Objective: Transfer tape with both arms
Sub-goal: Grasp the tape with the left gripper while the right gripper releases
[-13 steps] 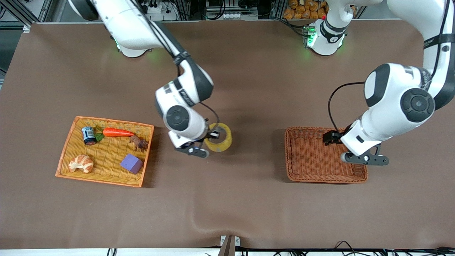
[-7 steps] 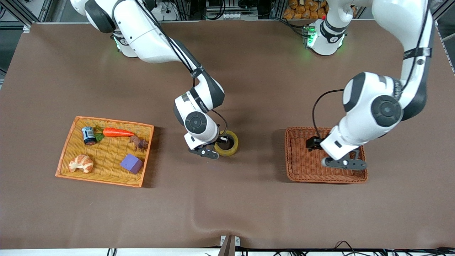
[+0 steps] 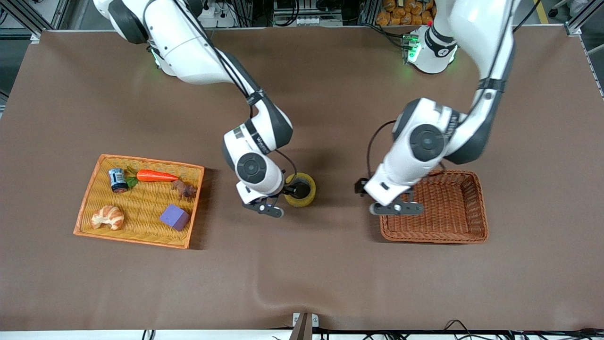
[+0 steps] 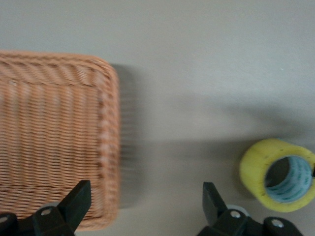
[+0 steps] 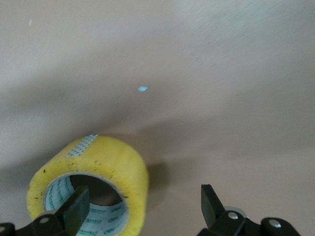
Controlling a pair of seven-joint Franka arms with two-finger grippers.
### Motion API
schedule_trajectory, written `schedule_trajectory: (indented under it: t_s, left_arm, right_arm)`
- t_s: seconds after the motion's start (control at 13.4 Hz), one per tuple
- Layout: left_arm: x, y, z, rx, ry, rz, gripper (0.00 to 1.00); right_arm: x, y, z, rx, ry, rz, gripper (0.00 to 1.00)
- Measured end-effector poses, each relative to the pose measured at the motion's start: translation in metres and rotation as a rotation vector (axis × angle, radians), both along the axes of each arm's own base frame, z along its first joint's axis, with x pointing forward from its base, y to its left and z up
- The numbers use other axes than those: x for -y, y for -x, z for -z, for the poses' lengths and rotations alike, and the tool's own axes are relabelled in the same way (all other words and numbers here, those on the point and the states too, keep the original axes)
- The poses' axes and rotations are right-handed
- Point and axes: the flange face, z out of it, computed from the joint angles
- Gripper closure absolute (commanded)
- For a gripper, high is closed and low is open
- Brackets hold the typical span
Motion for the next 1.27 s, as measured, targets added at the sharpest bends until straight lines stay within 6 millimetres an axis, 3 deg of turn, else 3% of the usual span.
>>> schedule_trajectory:
  t_s: [0.22,0.52,0.74,0.97,1.12,1.27]
  left_arm:
    - [0.05,0.009,0.029,-0.001,0.011,-0.001,0.0]
    - [0.107,0.016,0.049,0.081,0.081,0.016,0.0]
    - [0.135,0.033,0.085,0.089,0.089,0.056,0.0]
    - [0.148,0.043,0.123,0.101,0.091,0.075,0.0]
    - [0.149,0.044,0.132,0.1,0.088,0.076,0.0]
    - [0.15,0.046,0.139,0.105,0.067,0.085,0.12]
  right_arm:
    - [0.043,-0.028,-0.03,-0.036,0.018,0.025,0.0]
    - [0.095,-0.048,-0.032,-0.055,0.097,-0.019,0.0]
    - [0.136,-0.064,-0.048,-0.039,0.134,-0.046,0.0]
    - [0.197,-0.079,-0.06,-0.074,0.126,-0.099,0.0]
    - [0.251,-0.091,-0.071,-0.086,0.099,-0.151,0.0]
    - [0.3,-0.099,-0.088,-0.08,0.074,-0.169,0.0]
